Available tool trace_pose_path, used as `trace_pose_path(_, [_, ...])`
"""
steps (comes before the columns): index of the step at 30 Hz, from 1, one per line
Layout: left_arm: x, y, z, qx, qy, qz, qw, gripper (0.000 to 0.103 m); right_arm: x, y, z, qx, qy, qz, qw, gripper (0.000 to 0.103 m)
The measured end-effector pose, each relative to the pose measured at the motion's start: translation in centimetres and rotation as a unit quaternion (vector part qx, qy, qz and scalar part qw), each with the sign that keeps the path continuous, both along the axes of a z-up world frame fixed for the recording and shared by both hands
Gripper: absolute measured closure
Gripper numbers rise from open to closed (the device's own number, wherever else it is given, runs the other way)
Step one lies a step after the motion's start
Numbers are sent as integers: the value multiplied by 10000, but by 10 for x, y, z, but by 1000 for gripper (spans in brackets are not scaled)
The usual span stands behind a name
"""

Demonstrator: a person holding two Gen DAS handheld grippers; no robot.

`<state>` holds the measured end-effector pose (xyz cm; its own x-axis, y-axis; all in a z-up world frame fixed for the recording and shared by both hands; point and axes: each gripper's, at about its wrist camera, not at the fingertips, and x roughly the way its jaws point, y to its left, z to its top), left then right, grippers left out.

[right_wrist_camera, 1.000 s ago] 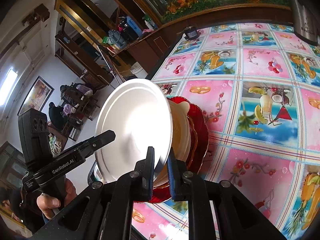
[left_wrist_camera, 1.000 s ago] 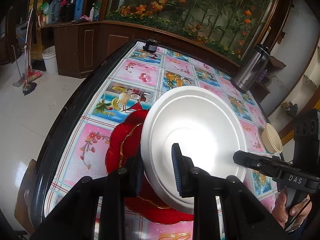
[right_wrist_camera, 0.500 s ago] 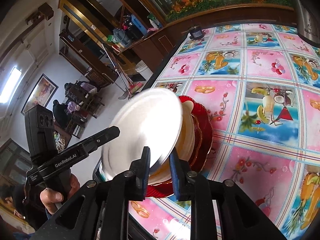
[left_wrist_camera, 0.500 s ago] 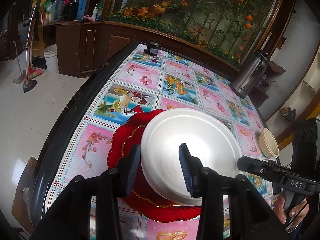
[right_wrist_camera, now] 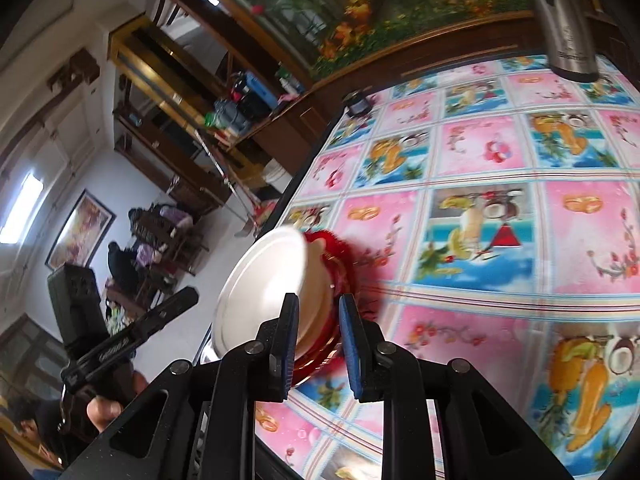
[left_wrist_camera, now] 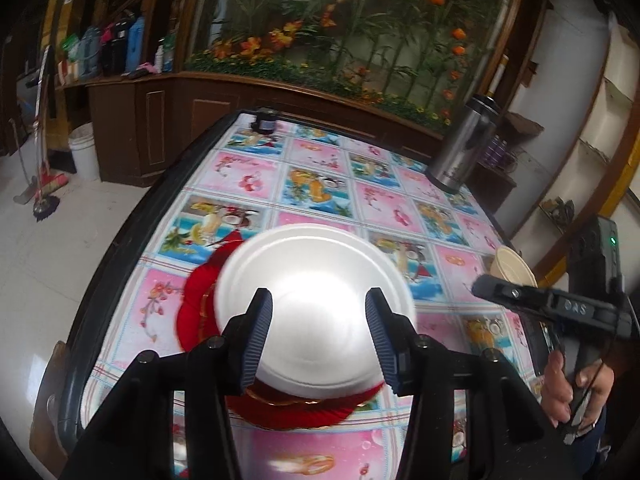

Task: Organize plates and bowls
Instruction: 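Lower the white bowl into the beige bowl and open the left gripper, then grasp the second beige bowl rim with the right gripper and lift it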

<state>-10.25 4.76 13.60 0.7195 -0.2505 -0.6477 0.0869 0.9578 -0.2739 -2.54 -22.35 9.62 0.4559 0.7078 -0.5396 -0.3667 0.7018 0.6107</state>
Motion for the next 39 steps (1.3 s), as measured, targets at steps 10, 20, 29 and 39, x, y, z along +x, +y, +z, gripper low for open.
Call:
trace_pose_path(10, [-7,-111,-26,512,258,-1429,9881,38,10,-95,-13,118,76,-1076,9941,76])
trace_pose_path(20, [-5,-160,-60,723,693,-1987,9749,38,56,-206,-31,-1180,416,-2447,9615,43])
trace_pose_path(29, [2,-148,-60,698,755,-1816,9780,38,36,-144,-51,-603,774,-887,9912,43])
trace_pose_path(39, [14,-150,-59,417,808,-1779,9798,38,-64,-163,-6,-413,-345,-1637,9850,46])
